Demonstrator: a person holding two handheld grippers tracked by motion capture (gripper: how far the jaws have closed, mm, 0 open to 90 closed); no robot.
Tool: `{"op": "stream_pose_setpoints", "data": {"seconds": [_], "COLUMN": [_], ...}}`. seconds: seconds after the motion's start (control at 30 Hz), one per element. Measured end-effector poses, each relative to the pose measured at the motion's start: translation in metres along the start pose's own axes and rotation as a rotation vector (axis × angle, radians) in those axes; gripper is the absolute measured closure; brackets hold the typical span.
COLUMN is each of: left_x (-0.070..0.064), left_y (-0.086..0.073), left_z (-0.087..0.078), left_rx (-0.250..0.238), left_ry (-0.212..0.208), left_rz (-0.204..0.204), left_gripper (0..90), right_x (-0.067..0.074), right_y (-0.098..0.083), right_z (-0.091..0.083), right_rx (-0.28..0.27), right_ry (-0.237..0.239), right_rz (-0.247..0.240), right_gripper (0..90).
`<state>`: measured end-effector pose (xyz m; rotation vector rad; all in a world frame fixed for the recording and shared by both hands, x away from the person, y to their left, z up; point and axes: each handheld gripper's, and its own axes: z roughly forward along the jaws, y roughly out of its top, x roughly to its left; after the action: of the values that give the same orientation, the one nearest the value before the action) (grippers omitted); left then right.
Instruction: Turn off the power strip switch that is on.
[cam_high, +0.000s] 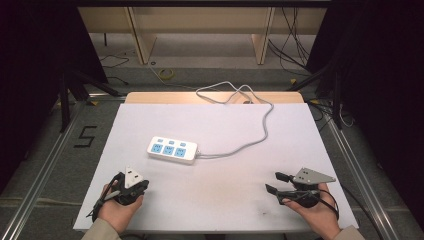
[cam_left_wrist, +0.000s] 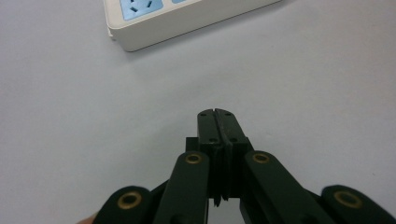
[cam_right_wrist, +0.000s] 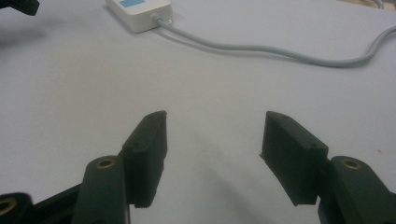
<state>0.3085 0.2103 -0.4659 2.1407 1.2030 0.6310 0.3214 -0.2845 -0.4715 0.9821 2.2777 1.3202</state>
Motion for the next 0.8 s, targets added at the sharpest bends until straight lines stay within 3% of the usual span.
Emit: {"op": "stream_pose_setpoints", "data": {"seconds": [0.6,0.8], "left_x": [0.004,0.008], "left_y": [0.014,0.016], "left_z": [0.001,0.003], "left_rx": [-0.012,-0.010], "left_ry": [0.022,0.042], "left_rz": [-0.034,-0.010], "left_gripper": [89.4,89.5], "right_x": [0.000,0.000], "right_y": [0.000,0.000], "right_z": [0.001,0.001], "right_rx": [0.004,0.004], "right_ry": [-0.007,-0.009], "right_rz": [-0.004,-0.004], "right_gripper": [41.2,41.2]}}
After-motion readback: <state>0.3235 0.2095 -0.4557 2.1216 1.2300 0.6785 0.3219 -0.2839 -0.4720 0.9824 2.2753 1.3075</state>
